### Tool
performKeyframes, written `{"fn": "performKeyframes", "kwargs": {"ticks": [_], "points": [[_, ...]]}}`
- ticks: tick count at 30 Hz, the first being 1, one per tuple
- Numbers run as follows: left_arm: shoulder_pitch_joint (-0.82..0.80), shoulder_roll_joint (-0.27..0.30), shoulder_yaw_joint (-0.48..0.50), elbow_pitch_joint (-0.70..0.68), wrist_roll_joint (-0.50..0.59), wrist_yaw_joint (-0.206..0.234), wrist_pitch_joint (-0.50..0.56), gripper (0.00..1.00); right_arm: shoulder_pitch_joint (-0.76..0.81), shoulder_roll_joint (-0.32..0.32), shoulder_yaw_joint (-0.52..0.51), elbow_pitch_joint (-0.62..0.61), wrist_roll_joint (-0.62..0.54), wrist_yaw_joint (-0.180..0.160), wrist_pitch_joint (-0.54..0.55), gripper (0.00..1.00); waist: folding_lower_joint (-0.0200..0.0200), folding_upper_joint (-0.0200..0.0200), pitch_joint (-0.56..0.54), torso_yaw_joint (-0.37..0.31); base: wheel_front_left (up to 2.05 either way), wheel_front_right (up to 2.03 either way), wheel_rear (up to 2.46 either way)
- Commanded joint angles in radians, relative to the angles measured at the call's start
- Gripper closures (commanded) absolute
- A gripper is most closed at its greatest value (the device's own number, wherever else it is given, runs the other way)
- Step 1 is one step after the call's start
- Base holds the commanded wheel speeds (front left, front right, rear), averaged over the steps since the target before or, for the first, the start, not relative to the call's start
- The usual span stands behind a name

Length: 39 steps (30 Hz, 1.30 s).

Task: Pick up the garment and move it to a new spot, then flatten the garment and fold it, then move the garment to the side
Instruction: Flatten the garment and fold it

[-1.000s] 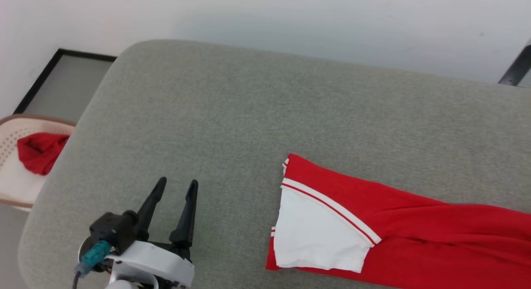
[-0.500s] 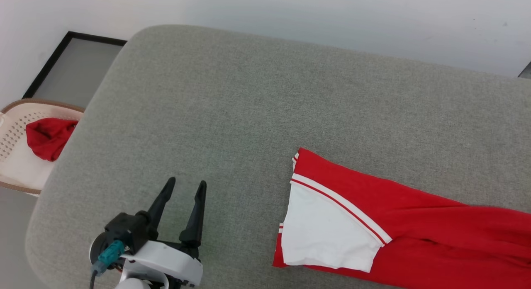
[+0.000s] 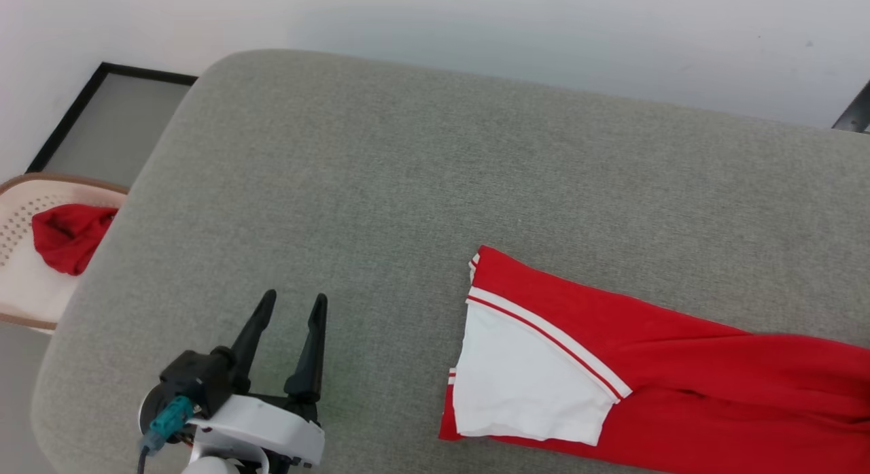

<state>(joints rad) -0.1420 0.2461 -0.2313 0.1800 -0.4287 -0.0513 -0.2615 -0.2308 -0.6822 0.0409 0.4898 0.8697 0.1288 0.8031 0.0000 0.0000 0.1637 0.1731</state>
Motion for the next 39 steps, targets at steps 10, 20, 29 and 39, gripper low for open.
{"fn": "performKeyframes", "kwargs": {"ticks": [10,20,29,39], "points": [[0.018,-0.024,0.049,-0.004,0.038,-0.03,-0.004,0.0,-0.02,-0.011,-0.06,0.027,-0.032,0.001,-0.121,1.0,0.0,0.0,0.003,-0.078,0.0,0.0,0.0],[0.004,-0.02,0.072,-0.008,0.053,-0.049,-0.004,0.0,-0.05,-0.105,-0.18,0.157,-0.097,0.001,-0.243,1.0,0.0,0.0,0.024,-0.15,0.0,0.0,0.0],[-0.005,-0.012,0.07,0.006,0.059,-0.056,-0.004,0.0,-0.07,-0.099,-0.211,0.216,-0.105,0.001,-0.29,1.0,0.0,0.0,0.031,-0.175,0.0,0.0,0.0],[0.014,-0.026,0.083,0.033,0.034,-0.063,-0.004,0.0,-0.004,-0.037,-0.105,-0.006,0.029,0.001,-0.21,1.0,0.0,0.0,-0.008,-0.177,0.0,0.0,0.0]]}}
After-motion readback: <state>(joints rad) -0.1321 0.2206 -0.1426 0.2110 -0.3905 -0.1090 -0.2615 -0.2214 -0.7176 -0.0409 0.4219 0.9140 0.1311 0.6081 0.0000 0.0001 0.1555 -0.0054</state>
